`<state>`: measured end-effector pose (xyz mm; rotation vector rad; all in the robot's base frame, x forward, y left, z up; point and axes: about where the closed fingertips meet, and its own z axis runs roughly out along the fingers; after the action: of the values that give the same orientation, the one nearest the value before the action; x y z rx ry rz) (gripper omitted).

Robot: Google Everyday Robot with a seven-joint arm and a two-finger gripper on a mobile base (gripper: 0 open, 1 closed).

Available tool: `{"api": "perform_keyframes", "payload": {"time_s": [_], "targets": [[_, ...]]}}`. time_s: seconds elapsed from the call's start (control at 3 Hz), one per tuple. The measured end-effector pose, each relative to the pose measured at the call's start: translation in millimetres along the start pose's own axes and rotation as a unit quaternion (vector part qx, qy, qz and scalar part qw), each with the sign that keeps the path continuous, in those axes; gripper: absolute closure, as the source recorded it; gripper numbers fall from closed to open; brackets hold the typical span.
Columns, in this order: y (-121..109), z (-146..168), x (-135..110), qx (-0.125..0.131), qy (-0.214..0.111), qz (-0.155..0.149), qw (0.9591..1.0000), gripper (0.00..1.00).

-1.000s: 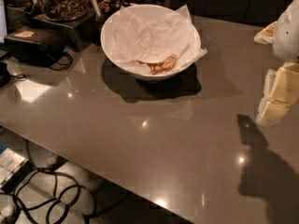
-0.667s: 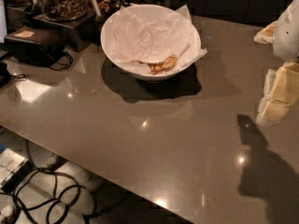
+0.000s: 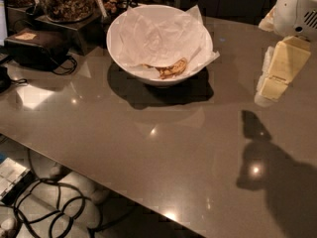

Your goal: Pick banana from white bowl

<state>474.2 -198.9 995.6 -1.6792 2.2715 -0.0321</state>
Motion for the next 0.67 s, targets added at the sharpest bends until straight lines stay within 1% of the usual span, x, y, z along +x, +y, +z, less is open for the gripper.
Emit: {"api": "perform_keyframes", "payload": {"time_s": [0.33, 0.67], "targets": [[-12, -1, -18, 0.018, -0.014, -0.015, 0.9996, 0.0], [-24, 0, -43, 0.029, -0.014, -0.04, 0.9987, 0.0]]}}
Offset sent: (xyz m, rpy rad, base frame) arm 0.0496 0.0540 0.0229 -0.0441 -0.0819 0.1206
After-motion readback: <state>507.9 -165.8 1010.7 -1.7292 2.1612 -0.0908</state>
